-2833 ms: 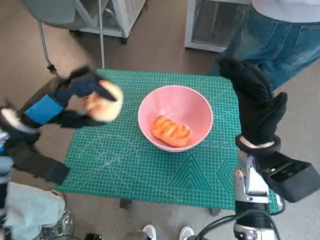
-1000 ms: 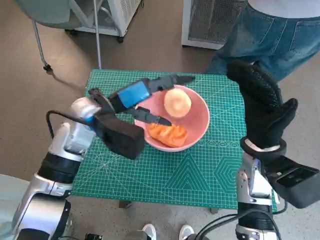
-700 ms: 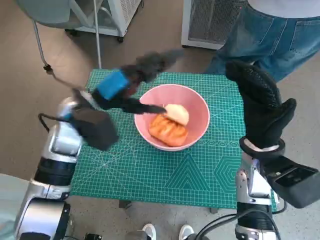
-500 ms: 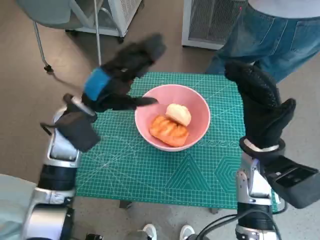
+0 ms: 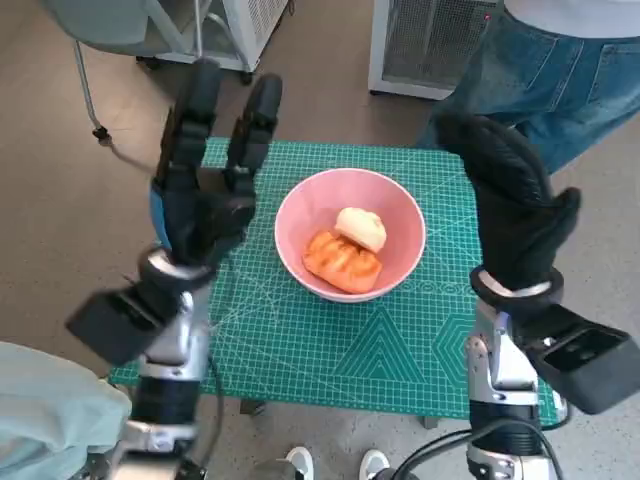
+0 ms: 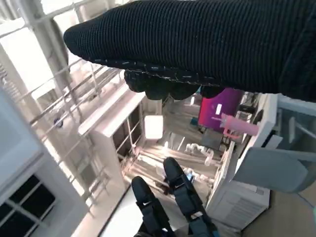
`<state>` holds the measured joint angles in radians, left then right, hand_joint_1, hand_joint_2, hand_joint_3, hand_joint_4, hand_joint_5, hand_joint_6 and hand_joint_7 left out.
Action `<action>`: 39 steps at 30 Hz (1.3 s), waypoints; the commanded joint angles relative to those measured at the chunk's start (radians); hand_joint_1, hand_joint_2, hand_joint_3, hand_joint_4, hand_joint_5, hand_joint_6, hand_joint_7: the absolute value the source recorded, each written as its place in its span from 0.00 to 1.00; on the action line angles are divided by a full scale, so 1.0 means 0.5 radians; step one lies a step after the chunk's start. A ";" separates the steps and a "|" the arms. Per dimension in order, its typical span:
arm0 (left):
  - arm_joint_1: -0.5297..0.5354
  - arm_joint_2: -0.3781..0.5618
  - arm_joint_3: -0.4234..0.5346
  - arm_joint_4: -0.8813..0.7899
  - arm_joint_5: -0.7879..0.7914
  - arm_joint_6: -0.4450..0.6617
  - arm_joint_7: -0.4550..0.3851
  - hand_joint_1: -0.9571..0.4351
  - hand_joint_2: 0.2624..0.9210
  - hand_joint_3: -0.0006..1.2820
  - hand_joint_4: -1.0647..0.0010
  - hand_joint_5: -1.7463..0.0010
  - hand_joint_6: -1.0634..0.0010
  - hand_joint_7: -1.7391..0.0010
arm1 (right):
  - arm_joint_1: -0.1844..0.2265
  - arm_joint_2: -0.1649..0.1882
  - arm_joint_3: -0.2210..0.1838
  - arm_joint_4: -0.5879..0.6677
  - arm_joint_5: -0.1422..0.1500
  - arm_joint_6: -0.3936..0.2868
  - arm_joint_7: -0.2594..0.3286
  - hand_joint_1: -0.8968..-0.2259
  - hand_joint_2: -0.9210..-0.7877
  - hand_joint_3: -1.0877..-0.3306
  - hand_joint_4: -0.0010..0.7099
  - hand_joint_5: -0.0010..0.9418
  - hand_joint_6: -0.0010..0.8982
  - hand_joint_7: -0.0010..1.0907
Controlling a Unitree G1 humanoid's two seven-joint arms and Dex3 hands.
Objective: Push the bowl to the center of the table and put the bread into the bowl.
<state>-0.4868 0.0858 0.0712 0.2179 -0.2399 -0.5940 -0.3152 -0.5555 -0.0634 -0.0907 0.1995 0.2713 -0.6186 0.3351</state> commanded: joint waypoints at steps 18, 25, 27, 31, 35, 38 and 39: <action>0.061 0.023 0.027 0.006 -0.070 -0.074 -0.158 0.72 1.00 0.23 0.81 1.00 0.68 0.99 | -0.097 -0.026 0.015 0.130 -0.162 -0.072 -0.073 0.51 0.00 0.36 0.37 0.08 0.00 0.62; 0.044 0.031 0.036 0.029 -0.056 -0.079 -0.154 0.72 1.00 0.23 0.80 1.00 0.68 0.99 | -0.121 -0.034 0.009 0.167 -0.171 -0.078 -0.085 0.51 0.00 0.36 0.38 0.09 0.00 0.62; 0.041 0.030 0.037 0.033 -0.063 -0.077 -0.156 0.72 1.00 0.23 0.80 1.00 0.68 0.99 | -0.126 -0.035 0.009 0.175 -0.169 -0.076 -0.088 0.51 0.00 0.36 0.38 0.09 0.00 0.63; 0.033 0.030 0.038 0.049 -0.063 -0.083 -0.156 0.71 1.00 0.23 0.80 1.00 0.68 0.99 | -0.131 -0.035 0.010 0.181 -0.170 -0.073 -0.093 0.51 0.00 0.36 0.38 0.09 0.00 0.63; 0.026 0.030 0.038 0.064 -0.070 -0.084 -0.163 0.71 1.00 0.23 0.80 1.00 0.68 0.99 | -0.129 -0.033 0.012 0.183 -0.166 -0.072 -0.096 0.51 0.00 0.37 0.39 0.09 0.00 0.64; 0.025 0.027 0.034 0.066 -0.079 -0.078 -0.169 0.71 1.00 0.23 0.80 1.00 0.68 0.99 | -0.124 -0.030 0.014 0.182 -0.166 -0.075 -0.098 0.51 0.00 0.37 0.39 0.09 0.00 0.64; 0.024 0.027 0.033 0.068 -0.081 -0.076 -0.171 0.71 1.00 0.23 0.80 1.00 0.68 0.99 | -0.123 -0.030 0.014 0.183 -0.167 -0.077 -0.098 0.51 0.00 0.37 0.39 0.09 0.00 0.64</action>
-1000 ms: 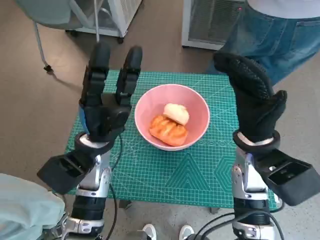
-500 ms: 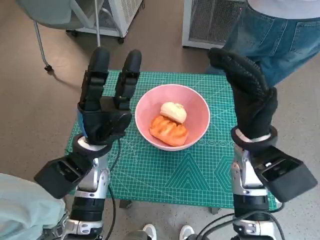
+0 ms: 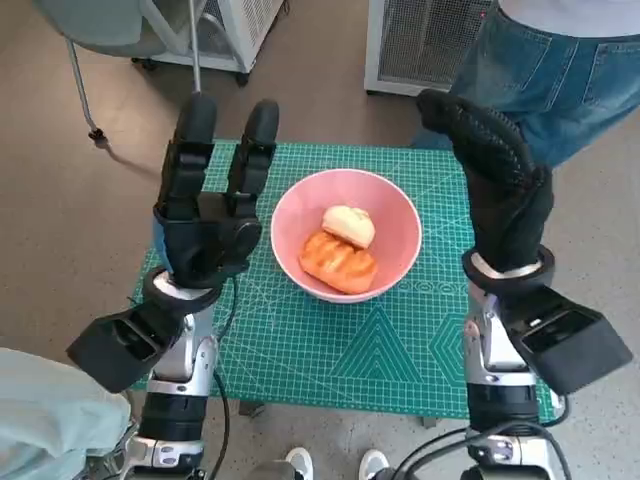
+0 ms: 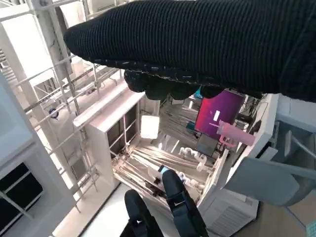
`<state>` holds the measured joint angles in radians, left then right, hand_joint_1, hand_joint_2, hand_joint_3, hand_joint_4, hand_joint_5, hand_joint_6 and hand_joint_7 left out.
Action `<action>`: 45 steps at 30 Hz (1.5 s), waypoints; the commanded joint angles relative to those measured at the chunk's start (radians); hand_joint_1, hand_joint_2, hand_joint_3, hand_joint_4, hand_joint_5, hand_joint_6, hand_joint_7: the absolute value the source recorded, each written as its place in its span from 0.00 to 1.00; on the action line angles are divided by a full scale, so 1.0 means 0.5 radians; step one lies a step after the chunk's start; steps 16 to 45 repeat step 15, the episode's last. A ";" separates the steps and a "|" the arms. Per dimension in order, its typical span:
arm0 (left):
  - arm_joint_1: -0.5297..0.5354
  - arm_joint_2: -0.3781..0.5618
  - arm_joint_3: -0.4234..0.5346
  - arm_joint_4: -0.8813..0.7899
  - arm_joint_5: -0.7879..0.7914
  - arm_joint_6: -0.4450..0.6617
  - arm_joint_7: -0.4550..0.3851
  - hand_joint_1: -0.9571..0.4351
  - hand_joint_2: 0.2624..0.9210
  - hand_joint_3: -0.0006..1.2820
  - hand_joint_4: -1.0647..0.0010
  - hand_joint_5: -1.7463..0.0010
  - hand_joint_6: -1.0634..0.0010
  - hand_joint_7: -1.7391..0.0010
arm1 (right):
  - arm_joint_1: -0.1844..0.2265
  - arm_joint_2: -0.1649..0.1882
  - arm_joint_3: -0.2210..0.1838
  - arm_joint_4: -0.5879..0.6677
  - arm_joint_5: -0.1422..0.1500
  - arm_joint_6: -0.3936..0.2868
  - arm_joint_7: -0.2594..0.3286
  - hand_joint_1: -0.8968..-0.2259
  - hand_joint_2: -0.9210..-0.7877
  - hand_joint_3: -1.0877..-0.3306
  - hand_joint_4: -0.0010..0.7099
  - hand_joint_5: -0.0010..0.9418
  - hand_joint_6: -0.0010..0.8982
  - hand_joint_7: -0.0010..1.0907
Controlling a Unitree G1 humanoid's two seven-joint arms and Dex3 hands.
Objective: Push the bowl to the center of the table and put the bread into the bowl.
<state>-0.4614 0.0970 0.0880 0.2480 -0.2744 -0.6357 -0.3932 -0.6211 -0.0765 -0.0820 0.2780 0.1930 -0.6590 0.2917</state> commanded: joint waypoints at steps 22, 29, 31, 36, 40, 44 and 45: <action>-0.012 -0.001 -0.009 -0.002 -0.005 0.009 -0.018 0.71 1.00 0.23 0.79 1.00 0.66 0.99 | 0.028 -0.006 -0.002 0.018 -0.013 0.002 -0.014 0.50 0.00 0.37 0.40 0.09 0.00 0.64; -0.012 -0.001 -0.009 -0.002 -0.005 0.009 -0.018 0.71 1.00 0.23 0.79 1.00 0.66 0.99 | 0.028 -0.006 -0.002 0.018 -0.013 0.002 -0.014 0.50 0.00 0.37 0.40 0.09 0.00 0.64; -0.012 -0.001 -0.009 -0.002 -0.005 0.009 -0.018 0.71 1.00 0.23 0.79 1.00 0.66 0.99 | 0.028 -0.006 -0.002 0.018 -0.013 0.002 -0.014 0.50 0.00 0.37 0.40 0.09 0.00 0.64; -0.012 -0.001 -0.009 -0.002 -0.005 0.009 -0.018 0.71 1.00 0.23 0.79 1.00 0.66 0.99 | 0.028 -0.006 -0.002 0.018 -0.013 0.002 -0.014 0.50 0.00 0.37 0.40 0.09 0.00 0.64; -0.012 -0.001 -0.009 -0.002 -0.005 0.009 -0.018 0.71 1.00 0.23 0.79 1.00 0.66 0.99 | 0.028 -0.006 -0.002 0.018 -0.013 0.002 -0.014 0.50 0.00 0.37 0.40 0.09 0.00 0.64; -0.012 -0.001 -0.009 -0.002 -0.005 0.009 -0.018 0.71 1.00 0.23 0.79 1.00 0.66 0.99 | 0.028 -0.006 -0.002 0.018 -0.013 0.002 -0.014 0.50 0.00 0.37 0.40 0.09 0.00 0.64; -0.012 -0.001 -0.009 -0.002 -0.005 0.009 -0.018 0.71 1.00 0.23 0.79 1.00 0.66 0.99 | 0.028 -0.006 -0.002 0.018 -0.013 0.002 -0.014 0.50 0.00 0.37 0.40 0.09 0.00 0.64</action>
